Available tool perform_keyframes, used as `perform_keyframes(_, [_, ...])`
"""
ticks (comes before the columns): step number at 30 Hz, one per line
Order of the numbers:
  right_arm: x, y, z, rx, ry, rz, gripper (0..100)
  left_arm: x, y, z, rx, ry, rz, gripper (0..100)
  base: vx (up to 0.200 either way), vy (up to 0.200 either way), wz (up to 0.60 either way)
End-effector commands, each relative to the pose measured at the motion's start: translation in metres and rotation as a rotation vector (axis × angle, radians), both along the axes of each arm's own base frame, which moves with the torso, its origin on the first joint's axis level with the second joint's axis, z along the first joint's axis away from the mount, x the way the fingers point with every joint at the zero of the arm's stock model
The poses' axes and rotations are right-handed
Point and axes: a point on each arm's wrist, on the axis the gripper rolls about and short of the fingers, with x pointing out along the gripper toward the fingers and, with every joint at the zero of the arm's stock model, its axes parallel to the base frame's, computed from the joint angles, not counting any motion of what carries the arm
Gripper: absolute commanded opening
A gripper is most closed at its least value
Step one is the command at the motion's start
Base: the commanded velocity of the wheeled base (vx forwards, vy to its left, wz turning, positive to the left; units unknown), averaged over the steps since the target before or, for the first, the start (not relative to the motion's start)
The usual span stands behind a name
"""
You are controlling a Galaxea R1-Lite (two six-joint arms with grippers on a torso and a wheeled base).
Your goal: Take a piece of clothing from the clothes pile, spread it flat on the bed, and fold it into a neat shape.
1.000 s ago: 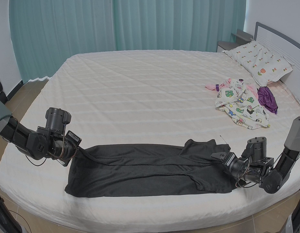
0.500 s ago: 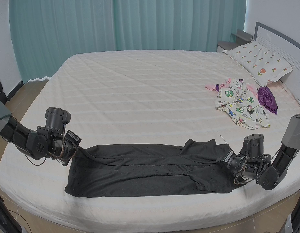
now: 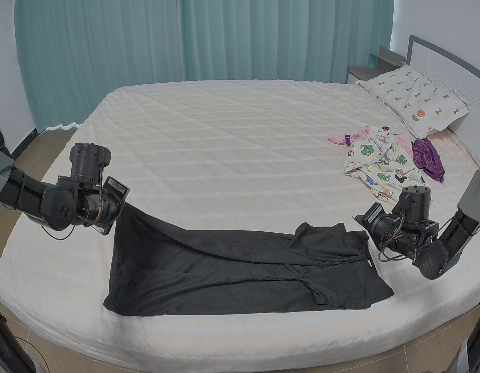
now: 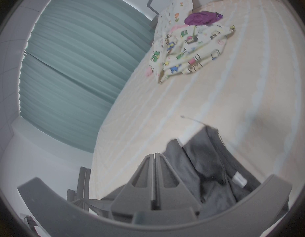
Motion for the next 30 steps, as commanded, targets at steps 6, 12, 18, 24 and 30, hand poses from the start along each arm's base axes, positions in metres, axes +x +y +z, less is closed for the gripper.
perform_keyframes(6, [0.004, -0.003, 0.015, 0.003, -0.001, -0.002, 0, 0.013, 0.001, 0.005, -0.004, -0.027, 0.013, 0, 0.000, 0.000, 0.00])
perform_keyframes(12, [-0.026, 0.001, 0.014, 0.004, 0.046, 0.060, 100, 0.002, 0.001, 0.004, -0.003, -0.012, 0.009, 0, 0.000, 0.000, 0.00])
perform_keyframes(18, [-0.042, 0.005, 0.010, -0.015, 0.145, 0.082, 100, -0.006, 0.001, 0.004, -0.002, -0.004, 0.002, 0, 0.000, 0.000, 0.00])
perform_keyframes(24, [-0.040, 0.006, 0.006, -0.024, 0.180, 0.076, 100, -0.013, 0.002, 0.004, 0.000, 0.005, 0.002, 0, 0.000, 0.000, 0.00])
perform_keyframes(30, [-0.028, 0.010, -0.010, -0.024, 0.224, 0.072, 100, -0.021, 0.003, 0.000, 0.002, 0.024, 0.003, 0, 0.000, 0.000, 0.00])
